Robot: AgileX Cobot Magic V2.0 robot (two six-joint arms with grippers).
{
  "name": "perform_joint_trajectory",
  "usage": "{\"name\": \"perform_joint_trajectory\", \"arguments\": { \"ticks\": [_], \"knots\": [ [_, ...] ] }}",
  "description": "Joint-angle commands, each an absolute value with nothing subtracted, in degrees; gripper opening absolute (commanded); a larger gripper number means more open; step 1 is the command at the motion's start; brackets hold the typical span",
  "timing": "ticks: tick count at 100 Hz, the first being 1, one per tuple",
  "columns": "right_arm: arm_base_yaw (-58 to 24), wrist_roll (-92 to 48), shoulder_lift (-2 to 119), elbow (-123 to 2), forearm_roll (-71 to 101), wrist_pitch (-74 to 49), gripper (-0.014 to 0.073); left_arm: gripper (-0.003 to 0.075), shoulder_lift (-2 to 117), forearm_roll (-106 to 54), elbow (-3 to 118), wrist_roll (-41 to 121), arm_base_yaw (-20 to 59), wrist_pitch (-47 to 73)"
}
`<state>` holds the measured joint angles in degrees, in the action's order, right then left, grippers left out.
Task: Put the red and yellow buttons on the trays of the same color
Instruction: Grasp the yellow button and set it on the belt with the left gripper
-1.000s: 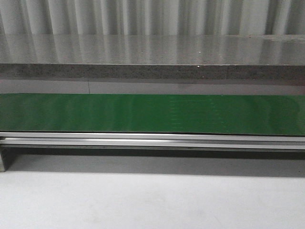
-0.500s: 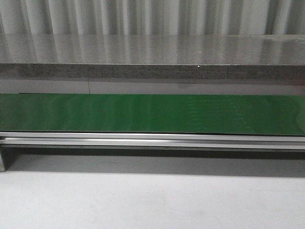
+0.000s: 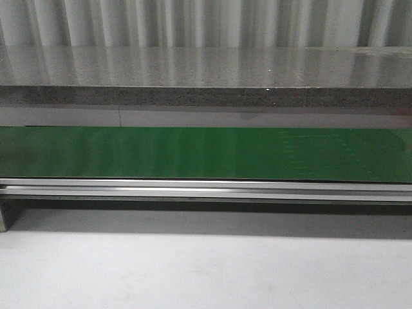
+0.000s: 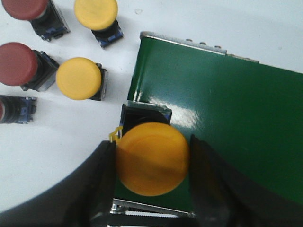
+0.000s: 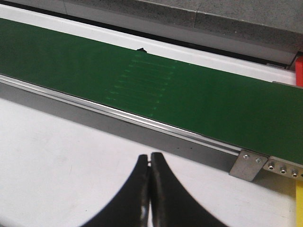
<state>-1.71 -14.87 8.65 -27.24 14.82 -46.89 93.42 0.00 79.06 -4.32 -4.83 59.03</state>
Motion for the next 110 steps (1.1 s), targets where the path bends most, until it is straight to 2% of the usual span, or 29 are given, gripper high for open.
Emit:
{"name": "perform_joint_trajectory", "arguments": {
  "ticks": [1,20,32,39,51,58,82,110],
  "knots": [
    [-1.86,-15.49,9.30,-28.67,15.72,-43.06,-0.0066,0.0109,92.29,-0.53,81.68,-4.58,-4.40,58.87],
    [-1.86,-15.49,9.30,-28.67,15.72,-43.06,-0.0066,0.0113,94.01,-0.53,82.22,-4.58,-4.40,61.29],
    [-1.86,-15.49,9.30,-28.67,15.72,-43.06,-0.0066,0.0178,94.09,-0.53,82.22,-4.58,-4.40,61.29],
    [-1.86,-15.49,9.30,-28.67,15.72,-43.06,-0.0066,0.0268,94.09,-0.88,82.22,-4.58,-4.40,61.29],
    [-1.86,-15.49,9.30,-28.67,15.72,-43.06,-0.0066,0.0505,94.09,-2.18,82.22,-4.48,-4.40,60.82],
    [-1.86,-15.49,9.30,-28.67,15.72,-43.06,-0.0066,0.0582,94.09,-3.35,82.22,-4.36,-4.40,59.73],
    [-1.86,-15.49,9.30,-28.67,15.72,-43.06,-0.0066,0.0585,92.93,-1.59,85.61,-5.32,-6.25,58.60],
    [-1.86,-15.49,9.30,-28.67,15.72,-43.06,-0.0066,0.0585,94.33,-1.61,86.30,-4.32,-20.11,63.66]
  ]
}}
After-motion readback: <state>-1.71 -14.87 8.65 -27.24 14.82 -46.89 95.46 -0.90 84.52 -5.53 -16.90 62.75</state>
